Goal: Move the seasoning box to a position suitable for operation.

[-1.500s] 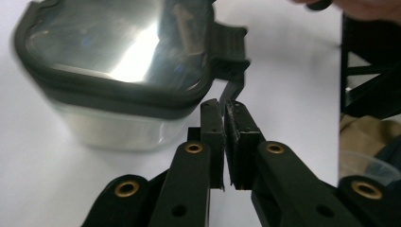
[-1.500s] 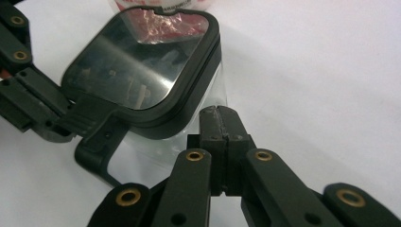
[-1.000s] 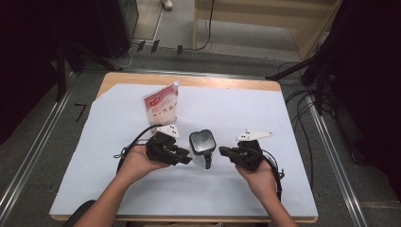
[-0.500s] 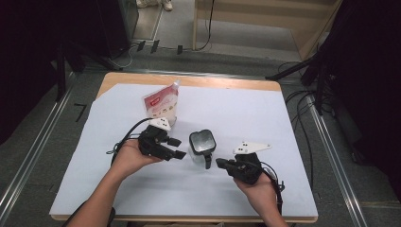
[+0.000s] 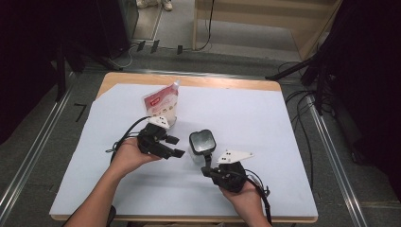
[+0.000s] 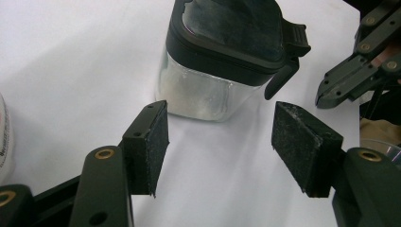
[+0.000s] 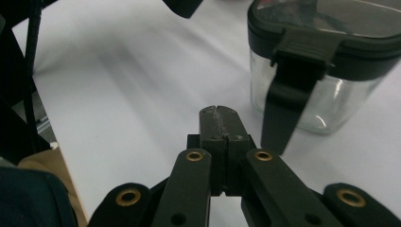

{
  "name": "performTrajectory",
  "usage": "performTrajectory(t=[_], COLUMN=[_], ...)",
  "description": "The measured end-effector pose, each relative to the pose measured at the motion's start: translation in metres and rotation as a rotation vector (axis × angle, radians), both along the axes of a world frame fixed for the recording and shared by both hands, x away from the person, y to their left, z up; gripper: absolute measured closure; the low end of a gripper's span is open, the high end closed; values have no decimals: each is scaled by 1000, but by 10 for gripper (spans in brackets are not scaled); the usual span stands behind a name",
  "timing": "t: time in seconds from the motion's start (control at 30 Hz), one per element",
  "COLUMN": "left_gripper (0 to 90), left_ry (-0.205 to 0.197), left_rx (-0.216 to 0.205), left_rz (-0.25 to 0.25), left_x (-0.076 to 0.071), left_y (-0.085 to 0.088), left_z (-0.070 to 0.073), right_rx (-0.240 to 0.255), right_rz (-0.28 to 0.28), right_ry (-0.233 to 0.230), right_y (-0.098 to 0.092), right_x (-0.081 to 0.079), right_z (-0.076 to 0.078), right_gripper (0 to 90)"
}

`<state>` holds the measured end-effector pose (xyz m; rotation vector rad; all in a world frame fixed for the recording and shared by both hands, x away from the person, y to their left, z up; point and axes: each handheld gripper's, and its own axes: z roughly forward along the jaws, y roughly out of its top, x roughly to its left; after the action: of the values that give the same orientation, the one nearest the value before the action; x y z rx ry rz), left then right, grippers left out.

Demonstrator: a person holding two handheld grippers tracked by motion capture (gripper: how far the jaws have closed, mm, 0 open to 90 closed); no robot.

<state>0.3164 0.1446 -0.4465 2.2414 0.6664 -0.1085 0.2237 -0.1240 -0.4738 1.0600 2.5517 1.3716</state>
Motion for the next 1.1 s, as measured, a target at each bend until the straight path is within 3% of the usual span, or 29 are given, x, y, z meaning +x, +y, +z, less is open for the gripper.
performTrajectory(t=[0.33,0.43,0.57,1.1], left_gripper=[376,374,373,358], left_ry=[-6,6,-7,-16], left_rx=[4,4,4,3], left_rz=[-2,-9,-3,7], left_x=[-1,-1,-1,0], left_y=[-2,-2,-1,-1], left_z=[-1,-1,0,0], right_rx=[-26,-32,-26,-38], right_rz=[-16,-33,-60,-76], right_ry=[3,4,3,16], right_y=[13,11,6,-7], right_x=[7,10,13,18], right_z=[-10,-12,-13,-13], right_gripper=[900,900,900,900])
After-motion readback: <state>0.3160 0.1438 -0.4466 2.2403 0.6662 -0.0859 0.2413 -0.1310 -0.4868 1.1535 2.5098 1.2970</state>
